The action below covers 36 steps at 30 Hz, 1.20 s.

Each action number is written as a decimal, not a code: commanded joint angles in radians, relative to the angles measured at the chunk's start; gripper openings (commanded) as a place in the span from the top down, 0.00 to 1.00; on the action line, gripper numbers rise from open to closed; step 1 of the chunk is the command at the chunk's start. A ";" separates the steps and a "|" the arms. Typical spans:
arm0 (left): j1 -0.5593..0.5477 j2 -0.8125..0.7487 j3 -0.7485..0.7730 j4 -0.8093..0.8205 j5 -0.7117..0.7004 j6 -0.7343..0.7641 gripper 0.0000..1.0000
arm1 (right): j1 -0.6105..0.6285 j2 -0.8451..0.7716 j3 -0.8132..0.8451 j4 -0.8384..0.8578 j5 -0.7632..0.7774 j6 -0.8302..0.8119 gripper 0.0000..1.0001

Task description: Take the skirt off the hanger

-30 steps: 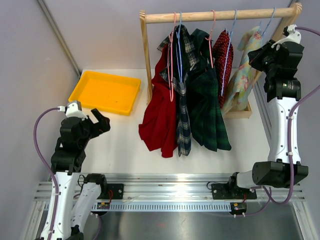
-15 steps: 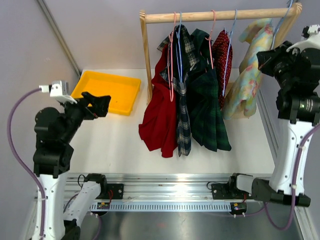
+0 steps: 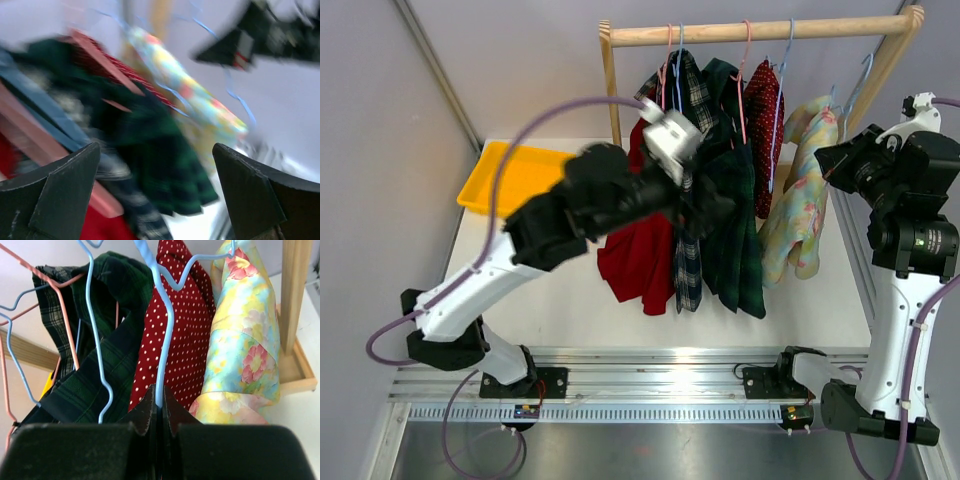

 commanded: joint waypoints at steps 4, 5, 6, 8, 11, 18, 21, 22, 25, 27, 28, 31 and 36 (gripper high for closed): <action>-0.231 0.067 -0.157 0.173 -0.002 0.056 0.01 | -0.001 -0.090 -0.020 0.008 -0.032 0.066 1.00; -0.245 0.077 -0.161 0.178 -0.002 0.054 0.01 | -0.001 -0.104 -0.023 -0.001 -0.041 0.075 1.00; -0.257 0.103 -0.161 0.182 -0.002 0.051 0.01 | -0.001 -0.113 -0.021 -0.007 -0.055 0.095 1.00; -0.280 0.126 -0.153 0.184 -0.009 0.050 0.01 | -0.001 -0.136 -0.033 -0.021 -0.089 0.115 1.00; -0.292 0.154 -0.151 0.190 -0.003 0.047 0.01 | 0.000 -0.182 -0.076 -0.005 -0.118 0.159 1.00; -0.314 0.208 -0.156 0.214 0.031 0.027 0.01 | -0.001 -0.211 -0.101 0.023 -0.201 0.210 1.00; -0.318 0.223 -0.156 0.214 0.043 0.019 0.01 | -0.001 -0.213 -0.093 0.020 -0.202 0.212 1.00; -0.324 0.226 -0.158 0.213 0.046 0.016 0.01 | 0.000 -0.213 -0.090 0.020 -0.201 0.212 1.00; -0.341 0.222 -0.177 0.214 0.046 0.013 0.01 | -0.001 -0.207 -0.081 0.017 -0.201 0.205 1.00; -0.351 0.209 -0.196 0.211 0.029 0.015 0.01 | -0.001 -0.206 -0.073 0.014 -0.201 0.204 1.00; -0.361 0.205 -0.205 0.213 0.015 0.015 0.01 | 0.000 -0.205 -0.072 0.012 -0.201 0.204 1.00; -0.367 0.185 -0.249 0.222 -0.020 0.013 0.01 | 0.002 -0.206 -0.066 0.014 -0.204 0.204 1.00; -0.369 0.176 -0.294 0.230 -0.101 0.018 0.04 | 0.008 -0.206 -0.053 0.006 -0.204 0.201 1.00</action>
